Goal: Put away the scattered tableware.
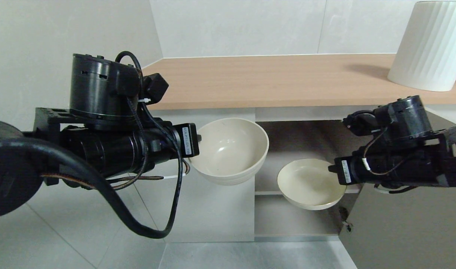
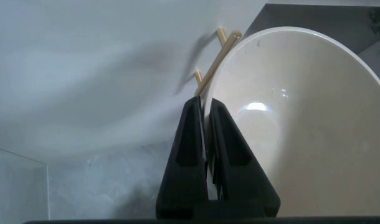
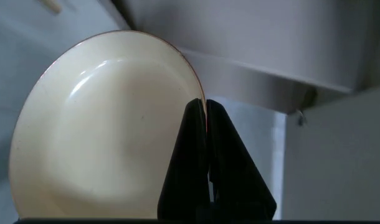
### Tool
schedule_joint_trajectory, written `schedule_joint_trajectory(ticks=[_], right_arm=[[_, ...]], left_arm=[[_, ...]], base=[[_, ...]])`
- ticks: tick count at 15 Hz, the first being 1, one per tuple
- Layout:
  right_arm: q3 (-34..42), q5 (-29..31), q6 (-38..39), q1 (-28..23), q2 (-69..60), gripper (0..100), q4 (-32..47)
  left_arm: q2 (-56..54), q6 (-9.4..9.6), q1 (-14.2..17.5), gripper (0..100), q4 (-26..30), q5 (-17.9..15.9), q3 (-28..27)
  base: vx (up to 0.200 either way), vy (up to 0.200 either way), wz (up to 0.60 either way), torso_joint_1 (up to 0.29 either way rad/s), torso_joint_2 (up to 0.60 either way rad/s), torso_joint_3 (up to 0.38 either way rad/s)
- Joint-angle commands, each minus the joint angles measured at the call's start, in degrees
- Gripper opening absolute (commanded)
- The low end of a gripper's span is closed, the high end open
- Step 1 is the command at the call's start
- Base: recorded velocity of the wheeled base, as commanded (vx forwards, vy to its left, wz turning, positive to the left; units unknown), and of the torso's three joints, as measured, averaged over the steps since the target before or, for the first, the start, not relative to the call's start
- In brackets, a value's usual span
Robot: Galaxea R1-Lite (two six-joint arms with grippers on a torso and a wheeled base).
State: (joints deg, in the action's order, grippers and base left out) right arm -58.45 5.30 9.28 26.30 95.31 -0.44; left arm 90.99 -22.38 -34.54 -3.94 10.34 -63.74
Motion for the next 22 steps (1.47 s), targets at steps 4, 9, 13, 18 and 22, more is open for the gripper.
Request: schedule_joint_trajectory(ticks=[4,9,13,18,22], right_arm=[[-2.10,1.29,4.26,-2.48,21.32,0,-11.95],[-7.82,6.03,8.74,-6.96,32.57,0,-18.98],[-11.16,11.48,9.18,-8.72,38.73,0,-23.64],[-15.20,17.28,9.18,-10.04,44.09,0,-28.92],[-19.07,20.45,9.09,-10.04,46.90,0,-29.80]], left_arm=[[0.50,-0.03,-0.01,0,-0.02,0.03,0.02],[0.86,-0.03,-0.01,0,-0.02,0.03,0.02],[0.94,-0.03,-0.09,0,-0.02,0.03,0.02],[2.00,-0.03,-0.71,0,-0.11,0.12,0.38],[2.44,-0.03,-1.06,0,-0.11,0.12,0.38]], base=[[0.000,0.000,0.00,0.000,0.00,0.000],[0.000,0.000,0.00,0.000,0.00,0.000],[0.000,0.000,0.00,0.000,0.00,0.000],[0.000,0.000,0.00,0.000,0.00,0.000],[0.000,0.000,0.00,0.000,0.00,0.000]])
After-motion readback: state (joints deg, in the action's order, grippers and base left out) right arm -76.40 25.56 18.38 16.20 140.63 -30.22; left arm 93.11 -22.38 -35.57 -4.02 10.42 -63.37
